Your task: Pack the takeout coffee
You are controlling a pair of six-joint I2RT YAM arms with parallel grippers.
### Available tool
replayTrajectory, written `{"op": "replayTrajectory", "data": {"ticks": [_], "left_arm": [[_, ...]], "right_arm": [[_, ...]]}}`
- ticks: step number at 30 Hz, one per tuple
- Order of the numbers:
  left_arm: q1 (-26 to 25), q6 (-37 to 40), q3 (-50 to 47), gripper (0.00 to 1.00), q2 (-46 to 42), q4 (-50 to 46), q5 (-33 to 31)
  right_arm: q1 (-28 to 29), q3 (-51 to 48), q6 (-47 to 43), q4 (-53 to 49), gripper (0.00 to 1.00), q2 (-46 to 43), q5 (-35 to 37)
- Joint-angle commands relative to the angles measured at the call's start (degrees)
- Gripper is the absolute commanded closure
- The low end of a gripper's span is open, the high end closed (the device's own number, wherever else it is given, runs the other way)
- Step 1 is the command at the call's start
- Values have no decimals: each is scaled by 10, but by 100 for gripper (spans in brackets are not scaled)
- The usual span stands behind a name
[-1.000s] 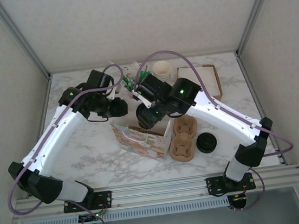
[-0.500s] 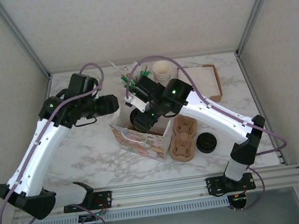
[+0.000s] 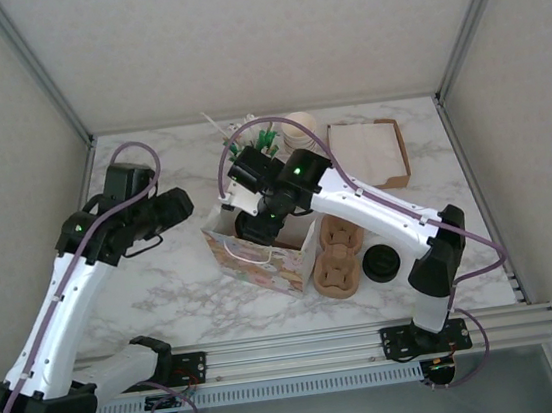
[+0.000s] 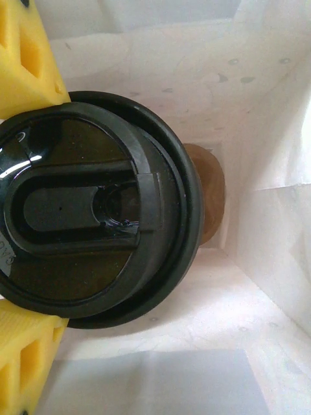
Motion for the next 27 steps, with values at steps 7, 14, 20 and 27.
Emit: {"op": "replayTrajectory", "data": {"ticks": [7,14,20,27], "left_arm": [[39,-74,-107,45,-25,68,7],[47,-113,-173,47,-10,117,49],[47,-133,-217,49,6,145,42],[46,-142,-273,50,29,193,52]], "right_arm": [[-7,-39,-27,21,47,4,4],[-8,-56,-21,34,47,12,-3],[-8,-76,-19,53,47,12,-5],[-8,-87,-13,76,46,16,-4]]}}
